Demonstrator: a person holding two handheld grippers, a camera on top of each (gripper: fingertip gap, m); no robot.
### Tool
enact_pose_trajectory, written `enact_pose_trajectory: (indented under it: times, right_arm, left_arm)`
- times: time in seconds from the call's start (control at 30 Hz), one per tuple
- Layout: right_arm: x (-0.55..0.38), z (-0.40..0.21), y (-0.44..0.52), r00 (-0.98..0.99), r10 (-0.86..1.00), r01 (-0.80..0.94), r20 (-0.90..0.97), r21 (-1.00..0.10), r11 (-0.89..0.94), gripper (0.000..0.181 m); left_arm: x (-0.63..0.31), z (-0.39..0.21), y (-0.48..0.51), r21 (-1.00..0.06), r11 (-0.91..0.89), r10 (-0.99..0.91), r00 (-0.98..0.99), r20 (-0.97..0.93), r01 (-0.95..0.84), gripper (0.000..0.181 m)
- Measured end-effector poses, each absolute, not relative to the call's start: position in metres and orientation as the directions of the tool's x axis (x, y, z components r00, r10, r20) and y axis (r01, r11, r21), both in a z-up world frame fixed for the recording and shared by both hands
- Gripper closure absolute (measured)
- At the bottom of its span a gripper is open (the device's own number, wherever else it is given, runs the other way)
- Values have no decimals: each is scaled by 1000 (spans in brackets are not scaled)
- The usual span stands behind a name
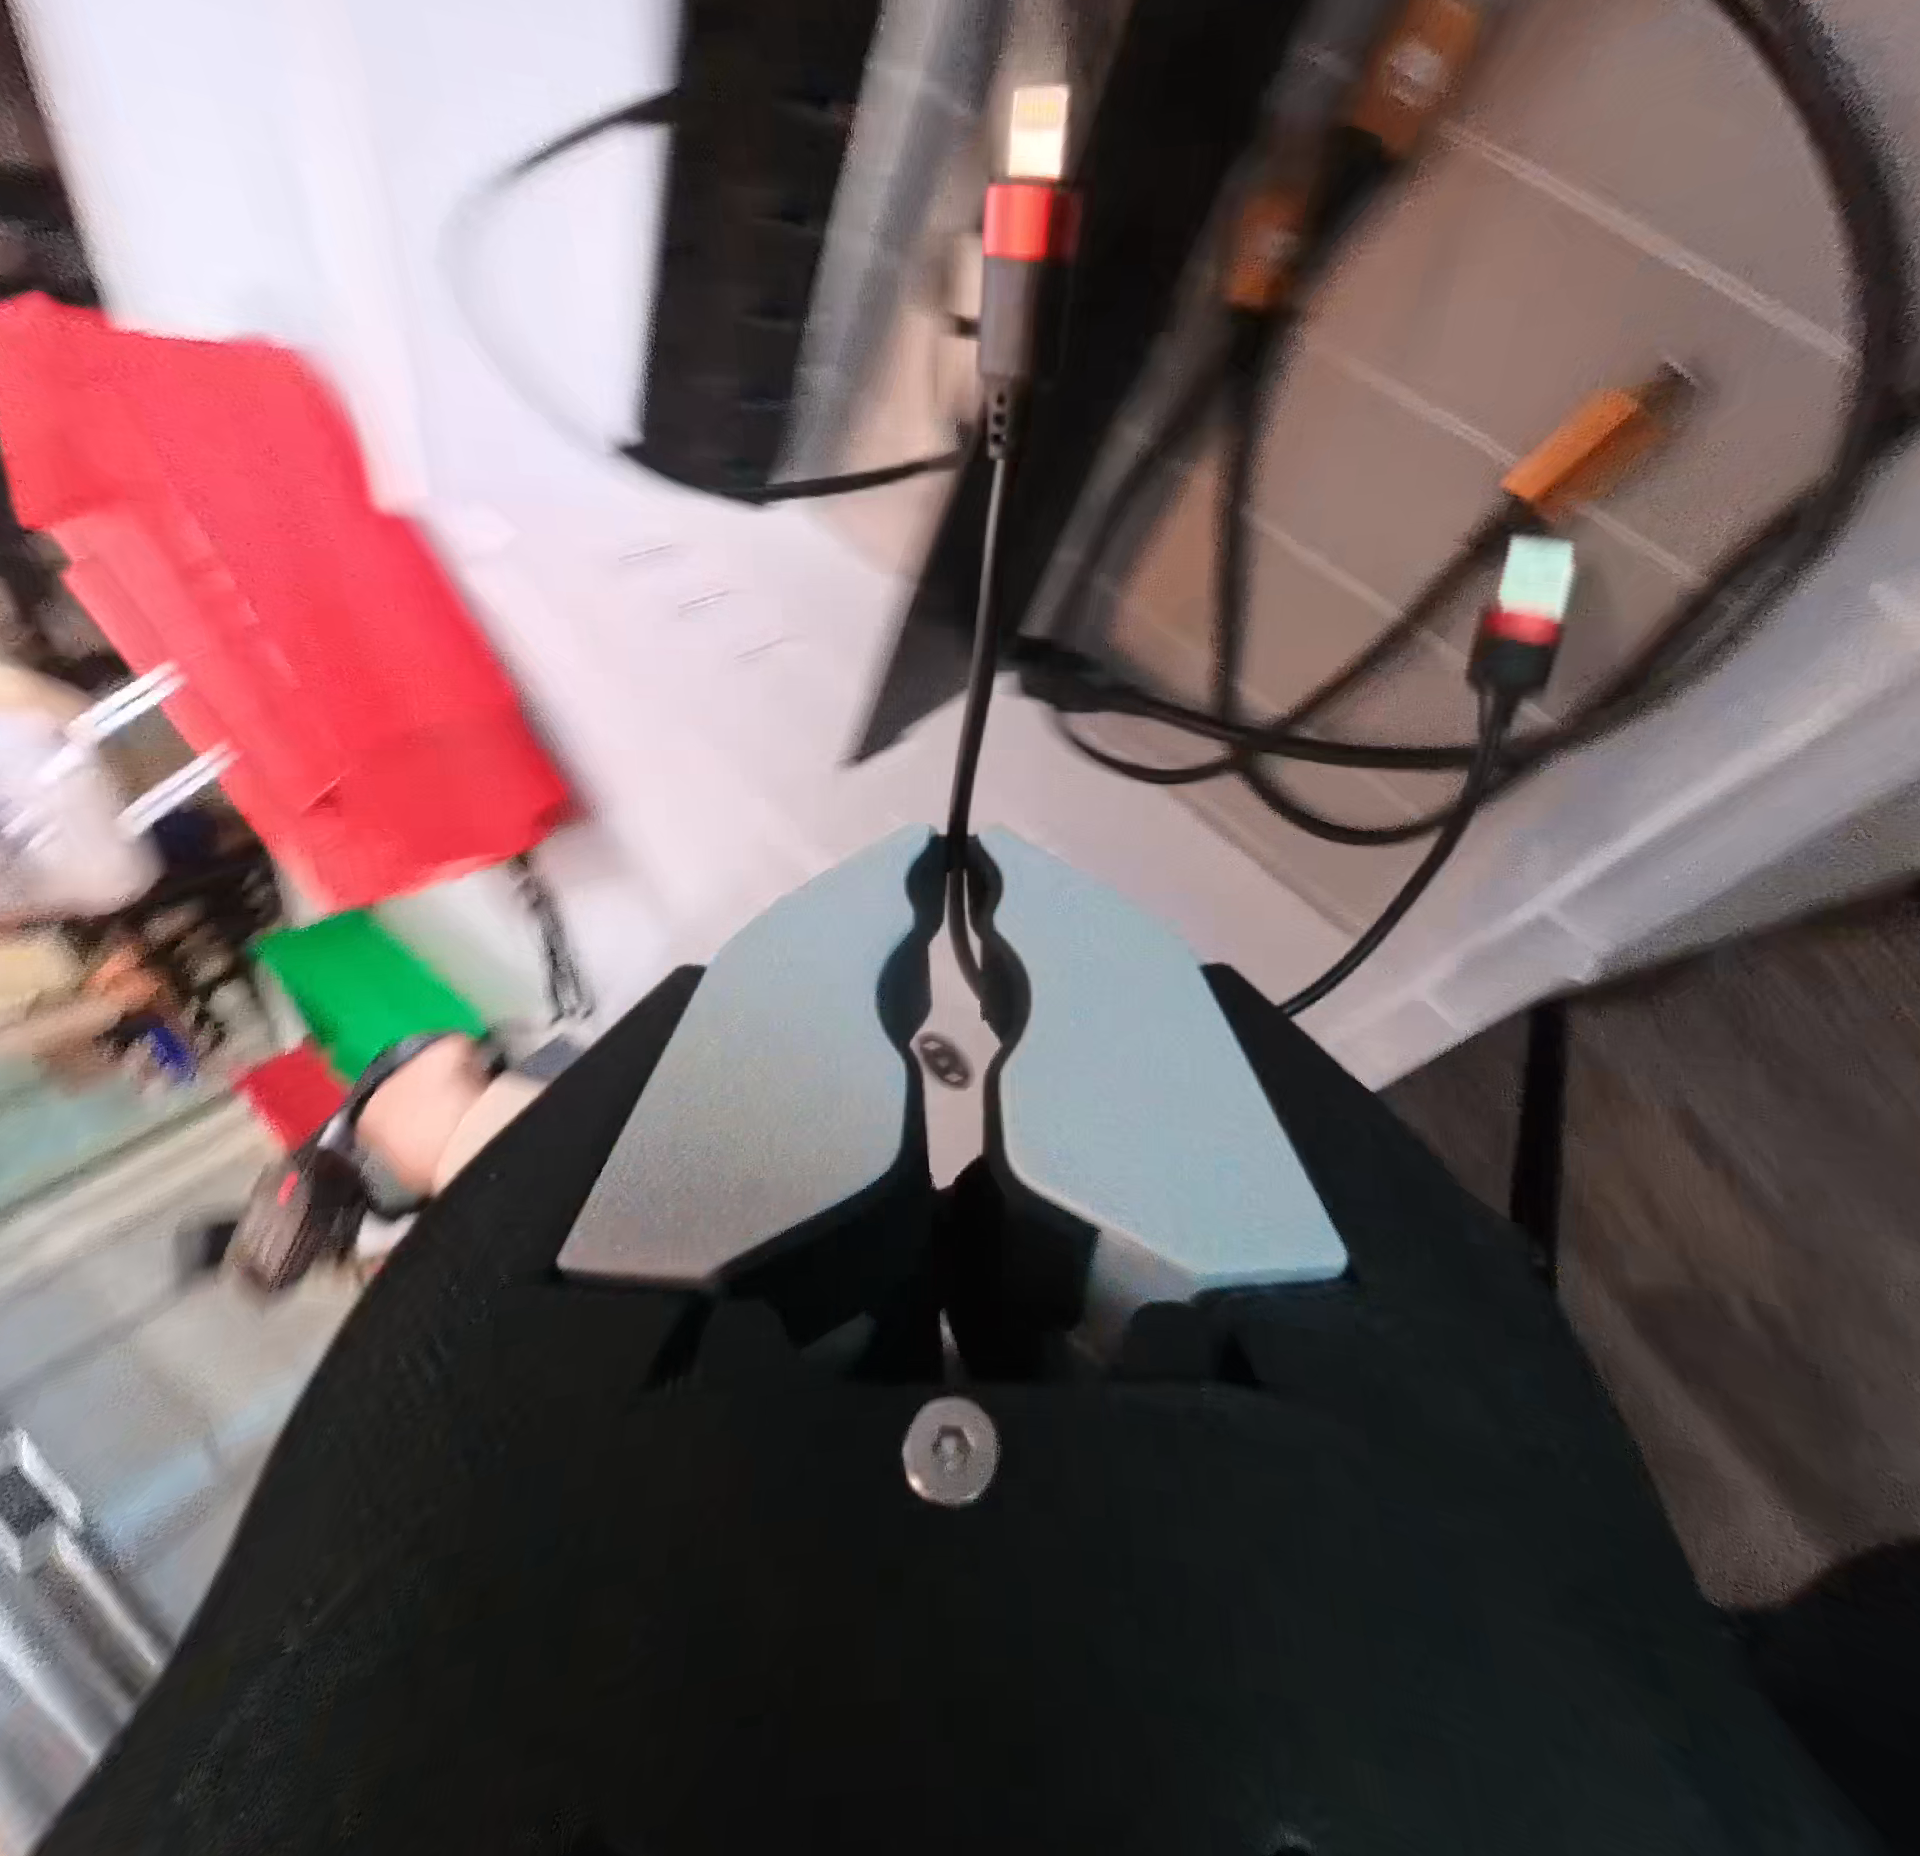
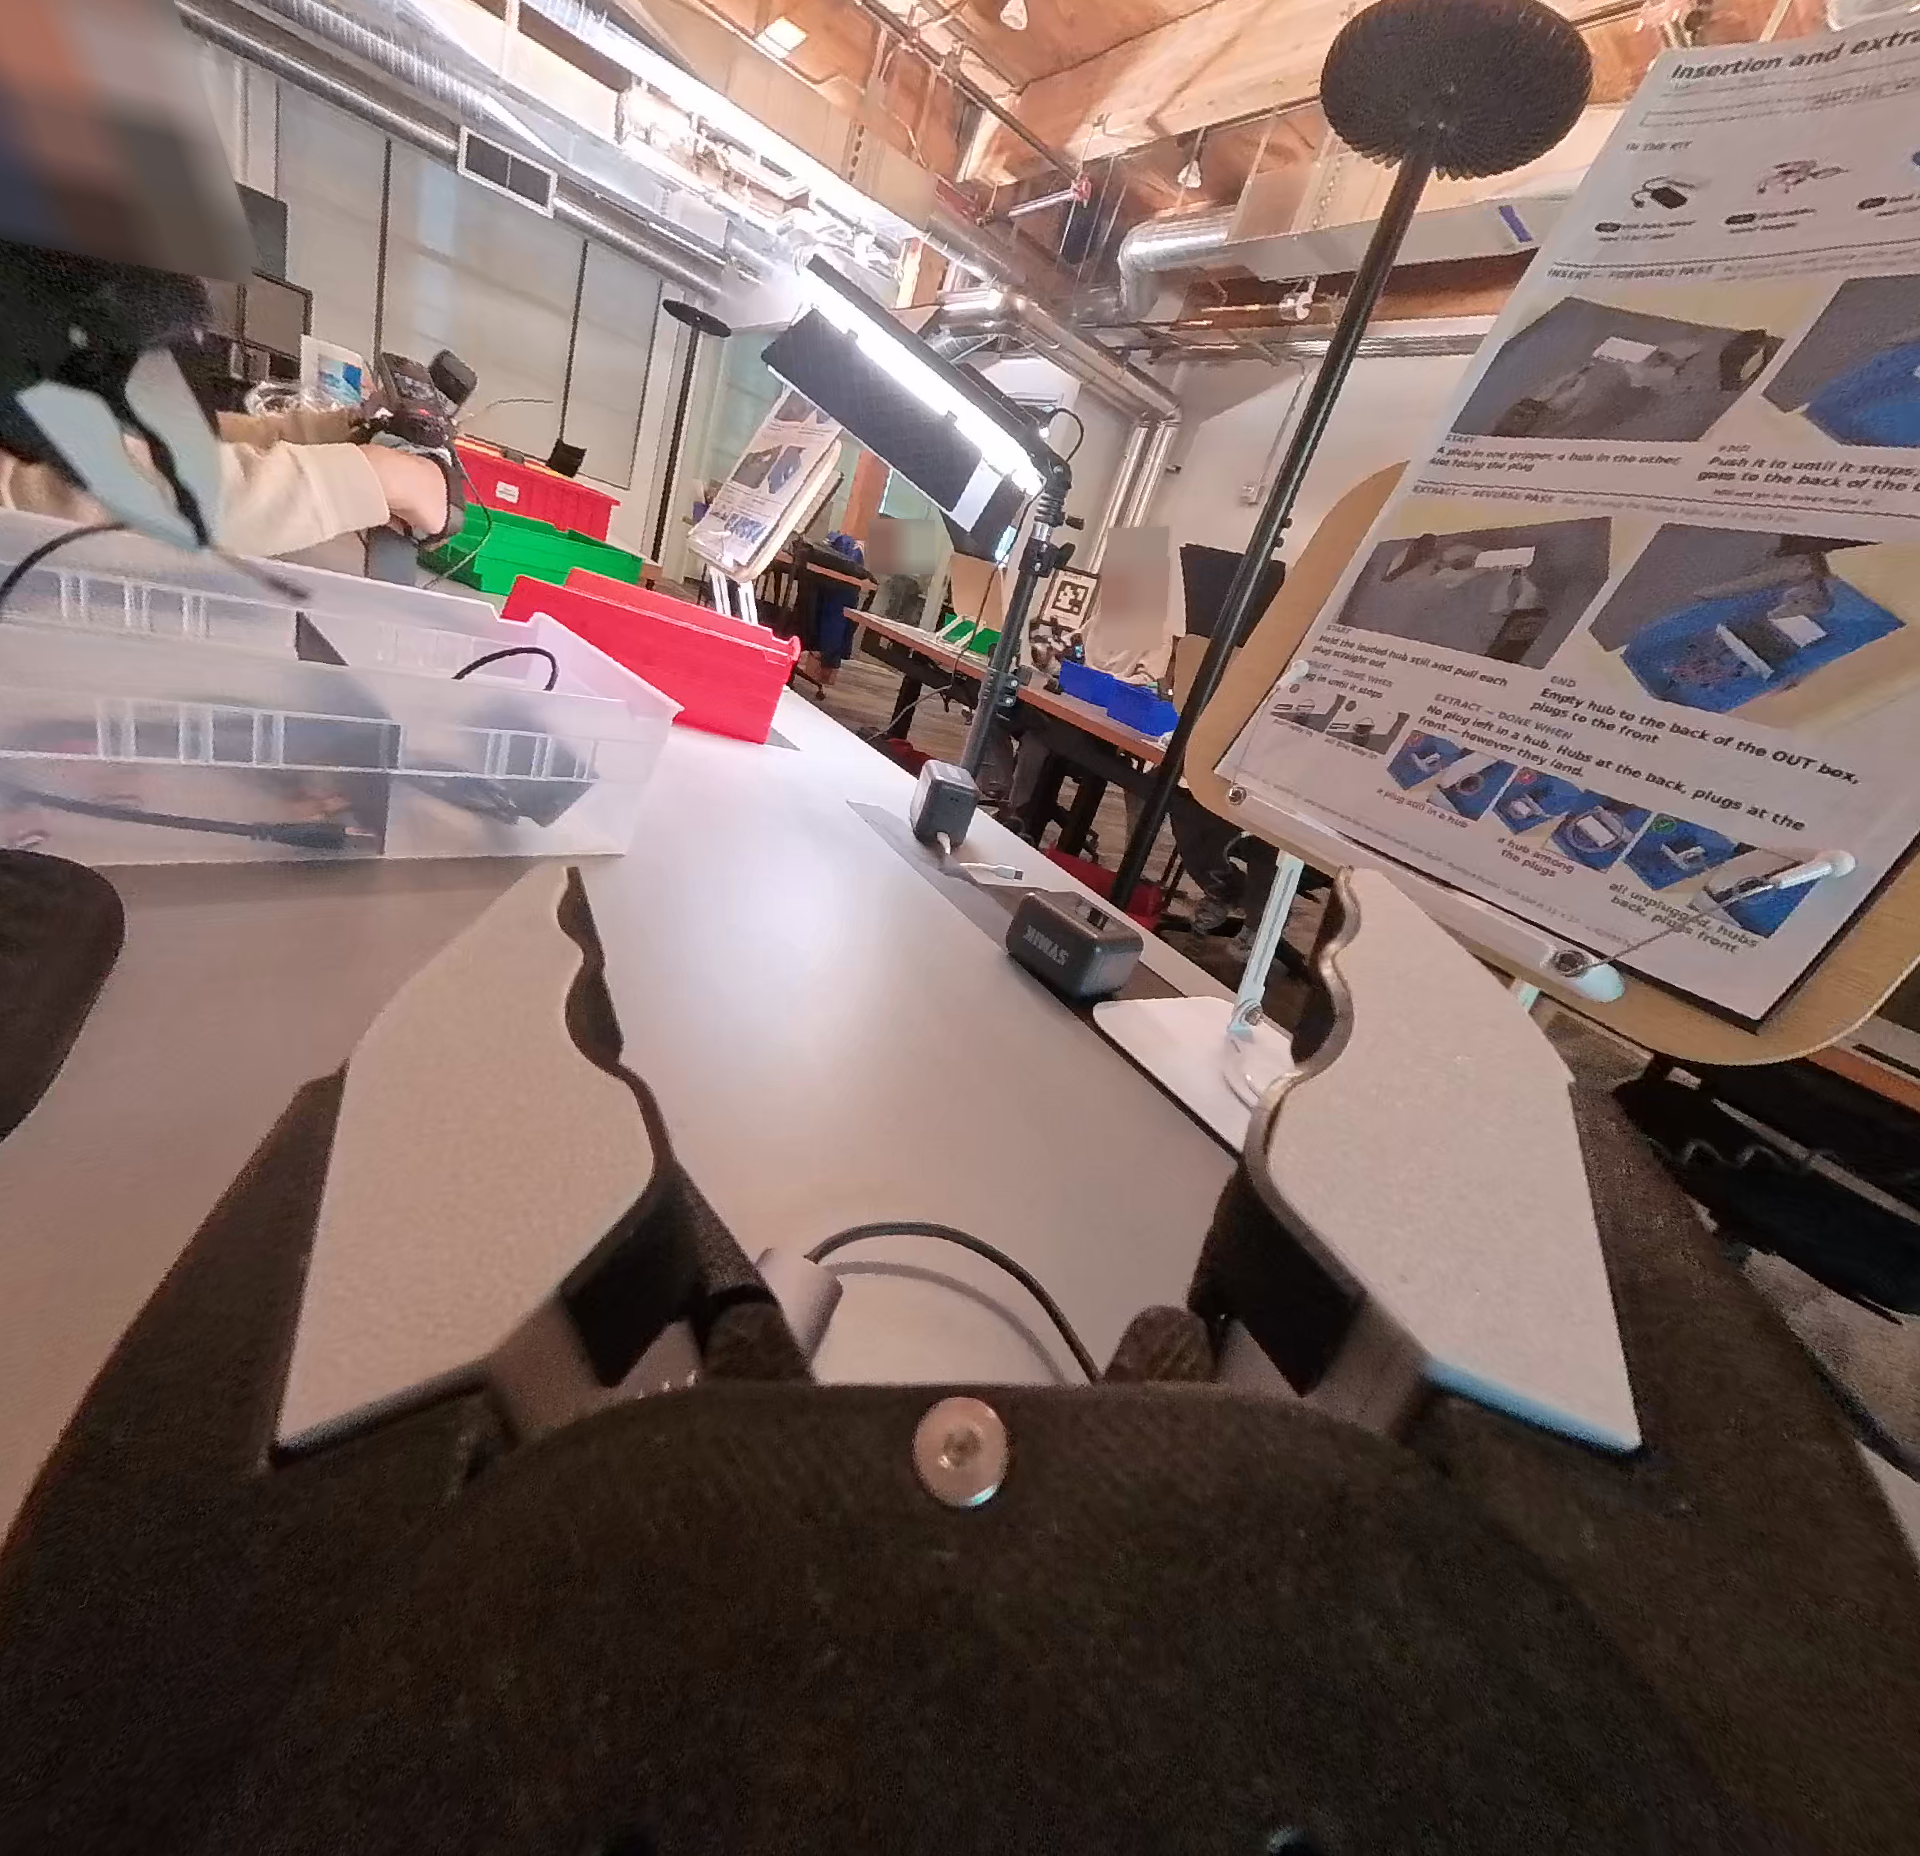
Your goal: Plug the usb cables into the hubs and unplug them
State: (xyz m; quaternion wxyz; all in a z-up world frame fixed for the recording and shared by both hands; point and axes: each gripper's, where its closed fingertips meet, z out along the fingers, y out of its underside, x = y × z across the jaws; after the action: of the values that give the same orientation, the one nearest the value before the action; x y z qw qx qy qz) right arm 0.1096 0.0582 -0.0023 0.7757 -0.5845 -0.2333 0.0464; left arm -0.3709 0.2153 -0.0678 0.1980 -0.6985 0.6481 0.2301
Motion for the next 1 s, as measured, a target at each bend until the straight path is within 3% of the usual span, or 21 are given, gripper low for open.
enact_pose_trajectory:
  times: [0.07, 0.13, 0.23, 0.33, 0.5, 0.67, 0.8, 0.9, 1.0]
  right_arm:
    - [109, -1, 58, 889, 354, 180, 291, -932, 314, 54]
    - [107, -1, 58, 887, 369, 163, 278, -936, 313, 56]
    - [103, -2, 57, 881, 395, 141, 260, -942, 305, 57]
    - [96, -7, 53, 852, 475, 91, 221, -955, 282, 68]
    - [103, -17, 50, 816, 571, -44, 93, -974, 221, 98]
    - [110, -11, 42, 771, 637, -172, -13, -967, 188, 107]
    - [79, -21, 22, 534, 832, -260, -148, -966, -5, 118]
    - [66, -42, 30, 555, 819, -151, -148, -986, -76, 112]
    - [63, -72, 45, 660, 751, 75, -20, -993, -92, 113]
  left_arm:
    - [-371, -18, 226, -106, -174, -657, 196, -728, -979, 178]
    - [-360, 32, 231, -263, -155, -488, 305, -818, -952, 178]
    - [-303, 97, 222, -536, 100, -350, 475, -808, -838, 178]
    - [-221, 134, 197, -698, 376, -418, 561, -715, -610, 178]
    - [-56, 131, 141, -834, 494, -754, 356, -552, -247, 178]
    - [58, 62, 113, -940, 315, -937, 116, -330, -135, 179]
    - [84, 15, 111, -983, 172, -983, 53, -175, -63, 179]
    - [77, 6, 126, -986, 168, -981, 98, -167, -3, 178]
    - [64, 19, 142, -982, 149, -977, 169, -129, 114, 178]
